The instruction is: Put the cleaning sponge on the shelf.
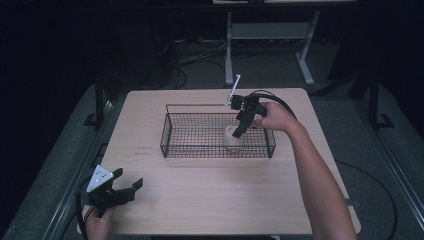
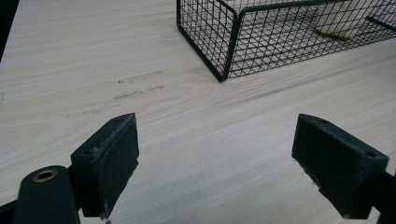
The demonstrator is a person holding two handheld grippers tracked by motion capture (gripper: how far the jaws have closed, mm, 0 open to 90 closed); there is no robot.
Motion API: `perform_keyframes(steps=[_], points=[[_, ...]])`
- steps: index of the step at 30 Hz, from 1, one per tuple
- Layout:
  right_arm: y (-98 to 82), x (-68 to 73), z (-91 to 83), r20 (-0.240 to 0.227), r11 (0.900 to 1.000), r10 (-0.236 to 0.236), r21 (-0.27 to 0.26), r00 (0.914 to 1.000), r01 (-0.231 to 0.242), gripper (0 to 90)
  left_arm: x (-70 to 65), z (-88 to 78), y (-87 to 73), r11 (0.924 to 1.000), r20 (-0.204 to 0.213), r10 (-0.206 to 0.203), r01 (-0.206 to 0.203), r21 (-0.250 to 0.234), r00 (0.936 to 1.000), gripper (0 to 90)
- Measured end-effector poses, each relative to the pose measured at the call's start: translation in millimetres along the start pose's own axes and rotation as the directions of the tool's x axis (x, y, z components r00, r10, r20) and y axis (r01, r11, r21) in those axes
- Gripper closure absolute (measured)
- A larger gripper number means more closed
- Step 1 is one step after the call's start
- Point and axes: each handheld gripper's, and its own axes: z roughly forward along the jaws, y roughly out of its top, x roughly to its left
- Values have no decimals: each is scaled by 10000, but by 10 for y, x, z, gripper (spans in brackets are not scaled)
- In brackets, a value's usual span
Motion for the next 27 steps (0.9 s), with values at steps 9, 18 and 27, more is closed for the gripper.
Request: perform_keyframes(steps=[9, 18, 27], points=[[6, 69, -58, 33, 9999, -101, -25, 9999, 101, 170, -3, 9, -1, 10000, -4, -10, 10, 50, 10000, 140], [-12, 204, -110, 220, 9988, -460, 189, 9987, 456, 168, -5, 6, -4, 10000, 12, -22, 22, 18, 10000, 139], [-58, 340, -154, 261, 9980, -632, -7, 9977, 633, 168, -23, 12, -3, 10000, 20, 11, -11, 29, 10000, 140]])
